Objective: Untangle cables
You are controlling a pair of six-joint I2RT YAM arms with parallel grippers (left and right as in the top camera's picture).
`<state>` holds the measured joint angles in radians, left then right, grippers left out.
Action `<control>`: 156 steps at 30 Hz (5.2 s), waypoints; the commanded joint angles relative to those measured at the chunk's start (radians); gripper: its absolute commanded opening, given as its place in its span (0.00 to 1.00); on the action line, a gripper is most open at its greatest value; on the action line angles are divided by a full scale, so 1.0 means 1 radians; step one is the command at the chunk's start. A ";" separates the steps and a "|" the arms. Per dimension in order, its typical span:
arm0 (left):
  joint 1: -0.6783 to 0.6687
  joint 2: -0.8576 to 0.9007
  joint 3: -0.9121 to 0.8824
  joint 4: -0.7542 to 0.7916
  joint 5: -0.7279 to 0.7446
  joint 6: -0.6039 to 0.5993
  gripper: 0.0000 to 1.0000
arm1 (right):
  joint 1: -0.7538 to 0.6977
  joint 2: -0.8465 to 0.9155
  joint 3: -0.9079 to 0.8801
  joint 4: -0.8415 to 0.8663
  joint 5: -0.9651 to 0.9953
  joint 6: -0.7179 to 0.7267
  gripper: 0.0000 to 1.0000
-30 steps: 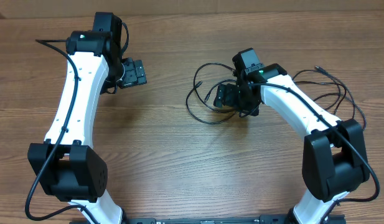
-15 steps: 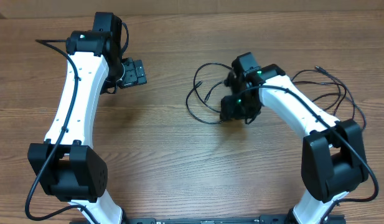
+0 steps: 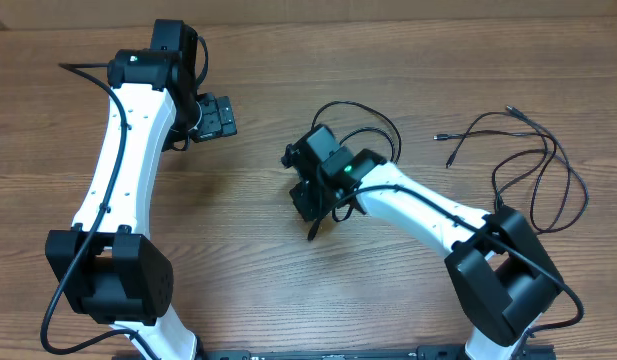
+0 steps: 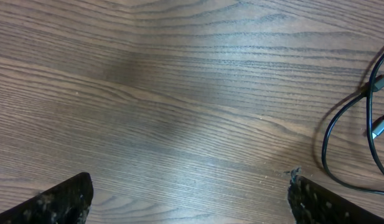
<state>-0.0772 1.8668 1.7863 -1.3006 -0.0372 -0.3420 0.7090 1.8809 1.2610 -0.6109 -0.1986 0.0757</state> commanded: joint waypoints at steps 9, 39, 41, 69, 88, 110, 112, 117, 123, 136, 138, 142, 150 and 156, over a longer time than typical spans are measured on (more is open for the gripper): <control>-0.008 0.010 -0.004 0.001 0.005 -0.018 1.00 | 0.004 -0.005 -0.138 0.270 0.089 0.028 0.05; -0.008 0.010 -0.004 0.001 0.005 -0.018 1.00 | 0.003 0.028 -0.021 0.396 0.169 -0.081 0.15; -0.008 0.010 -0.004 0.001 0.005 -0.018 1.00 | 0.003 -0.016 0.023 0.326 0.152 -0.081 0.21; -0.008 0.010 -0.004 0.001 0.005 -0.018 1.00 | -0.104 0.025 0.032 0.133 0.249 -0.190 0.77; -0.008 0.010 -0.004 0.001 0.005 -0.018 1.00 | -0.119 0.157 0.008 0.121 0.058 -0.181 0.71; -0.008 0.010 -0.004 0.001 0.005 -0.018 1.00 | -0.119 0.160 0.008 0.111 0.047 -0.125 0.34; -0.008 0.010 -0.004 0.001 0.005 -0.018 1.00 | -0.119 0.160 0.008 0.112 0.048 -0.125 0.32; -0.008 0.010 -0.004 0.001 0.005 -0.018 1.00 | -0.119 0.160 0.008 0.115 0.048 -0.125 0.24; -0.008 0.010 -0.004 0.001 0.005 -0.018 1.00 | -0.119 0.160 0.008 0.115 0.047 -0.125 0.09; -0.008 0.010 -0.004 0.001 0.005 -0.018 1.00 | -0.121 0.070 0.113 0.014 -0.022 -0.125 0.04; -0.008 0.010 -0.004 0.001 0.005 -0.018 1.00 | -0.121 0.024 0.155 -0.014 -0.028 -0.125 0.04; -0.008 0.010 -0.004 0.001 0.005 -0.018 1.00 | -0.136 -0.062 0.255 -0.096 -0.019 -0.125 0.04; -0.008 0.010 -0.004 0.001 0.005 -0.018 1.00 | -0.250 -0.216 0.452 -0.279 -0.012 -0.094 0.04; -0.008 0.010 -0.004 0.001 0.005 -0.018 1.00 | -0.402 -0.305 0.513 -0.355 -0.013 -0.071 0.04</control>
<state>-0.0772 1.8668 1.7863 -1.3006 -0.0372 -0.3420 0.3710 1.6238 1.7420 -0.9543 -0.2111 -0.0223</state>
